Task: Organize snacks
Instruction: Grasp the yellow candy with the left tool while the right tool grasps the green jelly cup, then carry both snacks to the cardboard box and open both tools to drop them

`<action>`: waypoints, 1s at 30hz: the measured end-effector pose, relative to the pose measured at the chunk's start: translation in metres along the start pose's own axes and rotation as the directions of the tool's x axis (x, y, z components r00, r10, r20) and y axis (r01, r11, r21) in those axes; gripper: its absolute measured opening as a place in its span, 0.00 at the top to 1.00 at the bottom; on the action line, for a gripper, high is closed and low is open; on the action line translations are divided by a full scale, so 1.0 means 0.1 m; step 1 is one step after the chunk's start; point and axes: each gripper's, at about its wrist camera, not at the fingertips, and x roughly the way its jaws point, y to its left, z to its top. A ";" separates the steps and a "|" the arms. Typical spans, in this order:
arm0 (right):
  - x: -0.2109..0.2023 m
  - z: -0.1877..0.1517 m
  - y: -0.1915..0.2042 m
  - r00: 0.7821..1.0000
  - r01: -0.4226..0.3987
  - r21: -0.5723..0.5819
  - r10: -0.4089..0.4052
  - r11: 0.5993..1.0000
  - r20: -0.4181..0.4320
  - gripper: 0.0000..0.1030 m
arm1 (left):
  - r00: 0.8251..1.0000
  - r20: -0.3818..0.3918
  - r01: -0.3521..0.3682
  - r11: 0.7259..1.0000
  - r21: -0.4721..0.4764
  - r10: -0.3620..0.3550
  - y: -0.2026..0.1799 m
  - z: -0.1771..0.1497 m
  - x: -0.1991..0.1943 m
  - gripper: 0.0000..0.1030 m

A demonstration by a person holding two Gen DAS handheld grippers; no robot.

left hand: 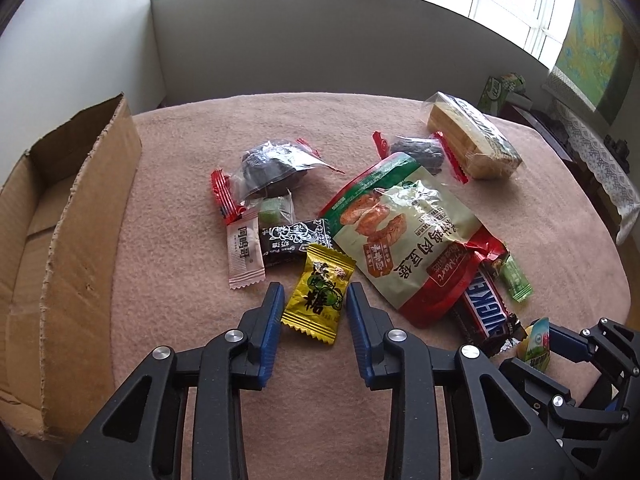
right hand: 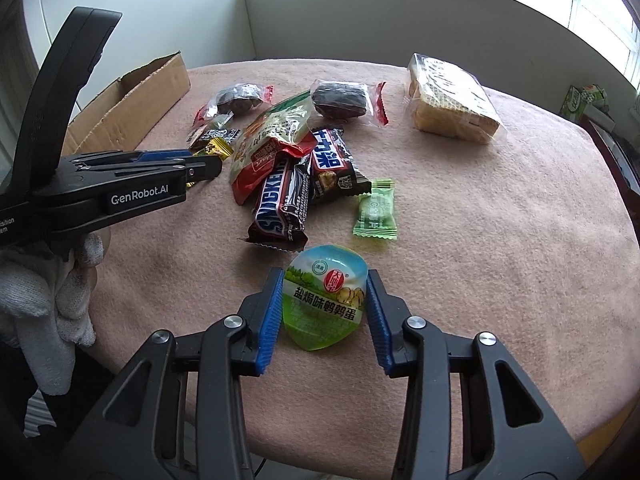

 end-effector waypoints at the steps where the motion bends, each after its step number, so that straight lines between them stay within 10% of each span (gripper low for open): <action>1: 0.00 0.00 0.00 1.000 0.000 0.002 0.000 1.000 0.000 0.60 | 1.000 0.003 -0.005 1.000 0.006 0.005 -0.02 0.01 0.01 0.70; 30: -0.46 0.35 0.24 0.991 -0.072 0.005 0.071 0.997 0.114 0.61 | 0.987 0.150 0.071 0.992 -0.103 -0.055 0.31 -0.12 -0.80 0.76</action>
